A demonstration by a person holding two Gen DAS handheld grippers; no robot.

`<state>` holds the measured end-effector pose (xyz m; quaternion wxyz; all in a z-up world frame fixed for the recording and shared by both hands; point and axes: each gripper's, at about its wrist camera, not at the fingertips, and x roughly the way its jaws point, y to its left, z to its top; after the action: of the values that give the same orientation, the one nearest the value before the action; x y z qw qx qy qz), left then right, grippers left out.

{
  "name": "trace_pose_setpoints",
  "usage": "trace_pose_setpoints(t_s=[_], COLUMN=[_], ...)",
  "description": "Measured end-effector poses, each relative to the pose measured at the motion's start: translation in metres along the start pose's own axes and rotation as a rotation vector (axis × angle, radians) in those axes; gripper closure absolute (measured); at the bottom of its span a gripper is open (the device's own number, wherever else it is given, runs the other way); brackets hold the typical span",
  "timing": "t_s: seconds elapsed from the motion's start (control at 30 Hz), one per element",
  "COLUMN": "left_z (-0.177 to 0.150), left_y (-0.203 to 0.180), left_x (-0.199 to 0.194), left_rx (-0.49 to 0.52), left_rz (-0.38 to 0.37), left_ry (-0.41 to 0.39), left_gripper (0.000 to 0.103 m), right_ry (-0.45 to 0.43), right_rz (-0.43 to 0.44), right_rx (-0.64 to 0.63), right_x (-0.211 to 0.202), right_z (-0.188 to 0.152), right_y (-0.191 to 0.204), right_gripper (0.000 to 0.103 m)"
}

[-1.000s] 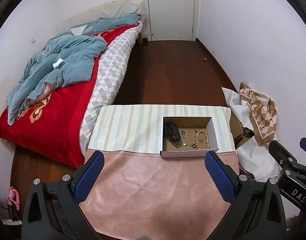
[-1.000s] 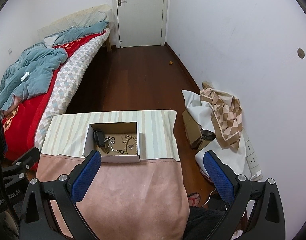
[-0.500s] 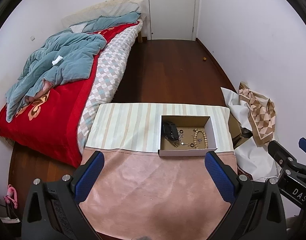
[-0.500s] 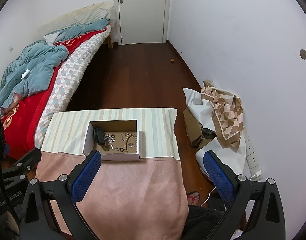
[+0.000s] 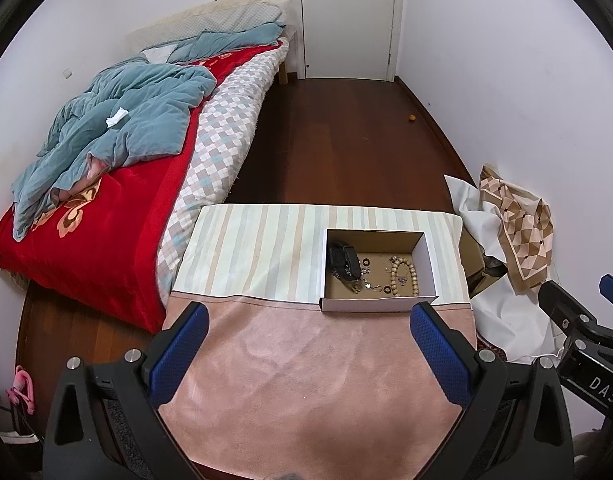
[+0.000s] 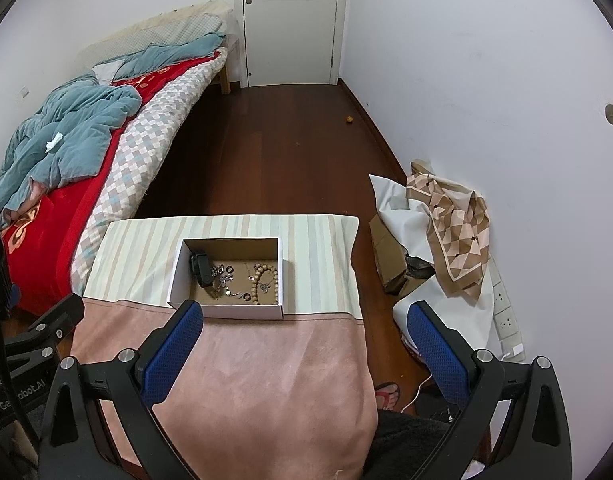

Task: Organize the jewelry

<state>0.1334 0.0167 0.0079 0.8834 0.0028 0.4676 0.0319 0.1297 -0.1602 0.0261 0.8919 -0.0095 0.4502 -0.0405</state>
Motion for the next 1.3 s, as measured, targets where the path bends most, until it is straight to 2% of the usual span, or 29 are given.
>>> trace_pose_setpoints(t_s=[1.3], left_z=[0.0023], left_y=[-0.0024], left_x=[-0.009], left_rx=[0.004], left_rz=[0.013], left_ry=[-0.039], left_gripper=[0.0], right_ry=[0.002], right_rz=[0.002], right_rx=[-0.011], right_x=[-0.0033], right_z=[0.004], right_y=[-0.0001], right_gripper=[0.0])
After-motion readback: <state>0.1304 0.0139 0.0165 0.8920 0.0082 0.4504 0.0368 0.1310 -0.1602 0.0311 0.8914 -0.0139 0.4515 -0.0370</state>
